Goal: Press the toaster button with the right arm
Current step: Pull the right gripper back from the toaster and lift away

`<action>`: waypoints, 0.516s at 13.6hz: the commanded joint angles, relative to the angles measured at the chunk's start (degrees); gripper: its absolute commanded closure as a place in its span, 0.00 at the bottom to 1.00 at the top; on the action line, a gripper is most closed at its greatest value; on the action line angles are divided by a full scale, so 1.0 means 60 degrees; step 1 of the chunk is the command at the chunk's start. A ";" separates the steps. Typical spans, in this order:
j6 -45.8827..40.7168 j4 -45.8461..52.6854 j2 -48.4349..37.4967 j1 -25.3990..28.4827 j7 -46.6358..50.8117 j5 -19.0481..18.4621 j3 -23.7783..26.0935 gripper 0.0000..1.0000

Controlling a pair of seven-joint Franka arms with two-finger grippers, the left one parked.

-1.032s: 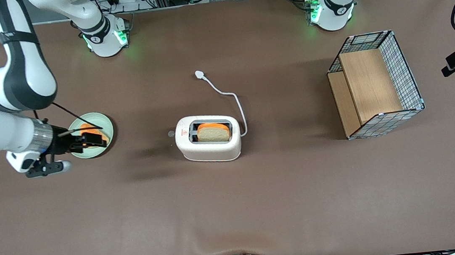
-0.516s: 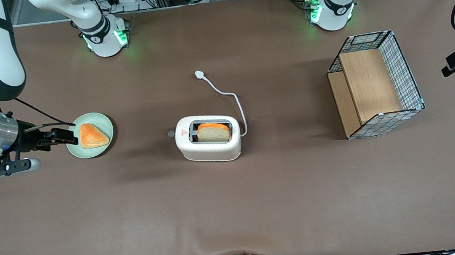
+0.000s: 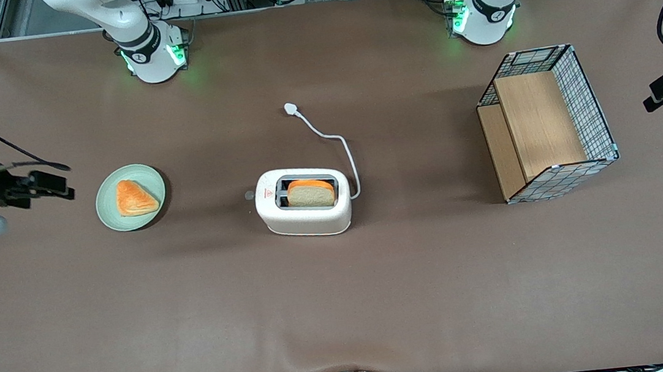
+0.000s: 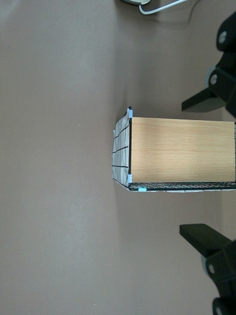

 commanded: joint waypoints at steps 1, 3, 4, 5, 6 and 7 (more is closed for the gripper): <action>-0.0477 -0.0167 -0.0741 -0.1245 0.0166 -0.0416 0.1275 0.00; -0.0756 -0.0386 -0.1268 -0.1437 0.0181 -0.0475 0.1335 0.00; -0.0801 -0.0561 -0.1532 -0.1481 0.0195 -0.0475 0.1336 0.00; -0.0888 -0.0693 -0.1723 -0.1598 0.0355 -0.0475 0.1336 0.00; -0.1150 -0.0651 -0.1754 -0.1657 0.0618 -0.0475 0.1350 0.00; -0.1356 -0.0607 -0.1739 -0.1643 0.0838 -0.0490 0.1350 0.00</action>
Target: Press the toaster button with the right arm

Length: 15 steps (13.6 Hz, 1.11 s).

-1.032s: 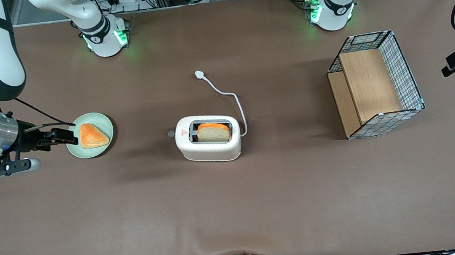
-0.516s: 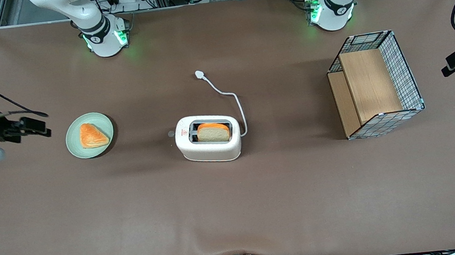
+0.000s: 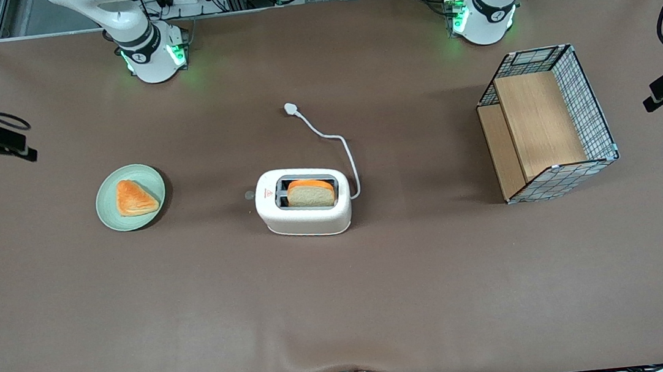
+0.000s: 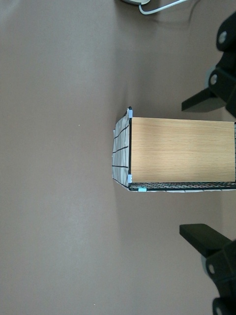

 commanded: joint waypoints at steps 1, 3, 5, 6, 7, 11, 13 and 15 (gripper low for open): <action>-0.0190 -0.0324 -0.0345 -0.0187 0.0657 -0.0309 0.0260 0.00; -0.0205 0.0040 -0.0287 -0.0157 0.0732 -0.0675 0.0303 0.00; -0.0365 0.0203 -0.0300 -0.0069 0.0702 -0.0691 0.0318 0.00; -0.0627 0.0334 -0.0301 0.0033 0.0717 -0.0807 0.0362 0.00; -0.0673 0.0466 -0.0301 0.0048 0.0761 -0.1098 0.0391 0.00; -0.0674 0.0555 -0.0257 -0.0010 0.0513 -0.1262 0.0347 0.00; -0.0674 0.0584 -0.0257 -0.0054 0.0555 -0.1146 0.0318 0.00; -0.0747 0.0643 -0.0300 -0.0010 0.0658 -0.1130 0.0362 0.00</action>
